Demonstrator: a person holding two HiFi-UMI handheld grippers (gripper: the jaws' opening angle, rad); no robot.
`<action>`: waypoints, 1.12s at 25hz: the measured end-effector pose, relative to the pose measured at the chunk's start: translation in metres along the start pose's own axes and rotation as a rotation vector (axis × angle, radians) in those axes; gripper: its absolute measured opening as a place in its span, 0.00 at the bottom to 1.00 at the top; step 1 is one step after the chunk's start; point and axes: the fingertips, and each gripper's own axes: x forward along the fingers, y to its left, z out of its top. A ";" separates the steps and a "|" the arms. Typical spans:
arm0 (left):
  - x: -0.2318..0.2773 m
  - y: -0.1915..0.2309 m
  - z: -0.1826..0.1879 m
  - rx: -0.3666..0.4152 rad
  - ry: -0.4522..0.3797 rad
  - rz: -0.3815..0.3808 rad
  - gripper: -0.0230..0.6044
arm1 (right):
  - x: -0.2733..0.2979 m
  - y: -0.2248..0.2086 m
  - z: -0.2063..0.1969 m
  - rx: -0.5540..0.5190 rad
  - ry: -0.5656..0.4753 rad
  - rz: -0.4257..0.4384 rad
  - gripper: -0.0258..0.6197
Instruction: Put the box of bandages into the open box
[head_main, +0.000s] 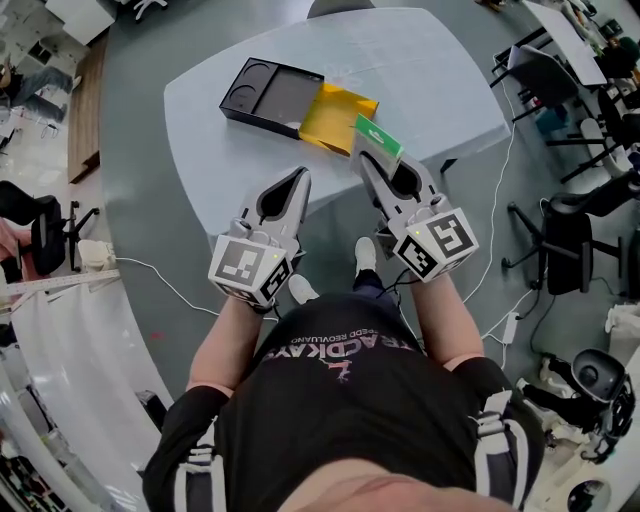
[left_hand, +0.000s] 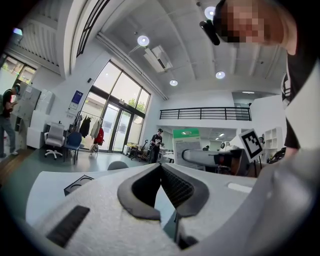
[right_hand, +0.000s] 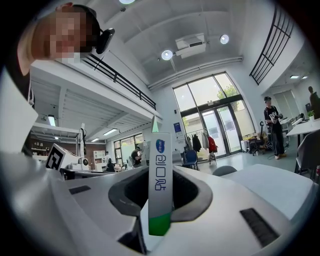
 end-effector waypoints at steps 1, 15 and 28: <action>0.003 0.000 0.000 0.001 0.000 0.005 0.06 | 0.001 -0.003 0.001 -0.001 0.001 0.006 0.18; 0.041 -0.001 0.000 0.003 -0.010 0.109 0.06 | 0.021 -0.049 0.007 -0.001 0.024 0.112 0.18; 0.083 -0.004 -0.006 0.003 -0.008 0.199 0.06 | 0.035 -0.089 0.010 0.013 0.041 0.214 0.18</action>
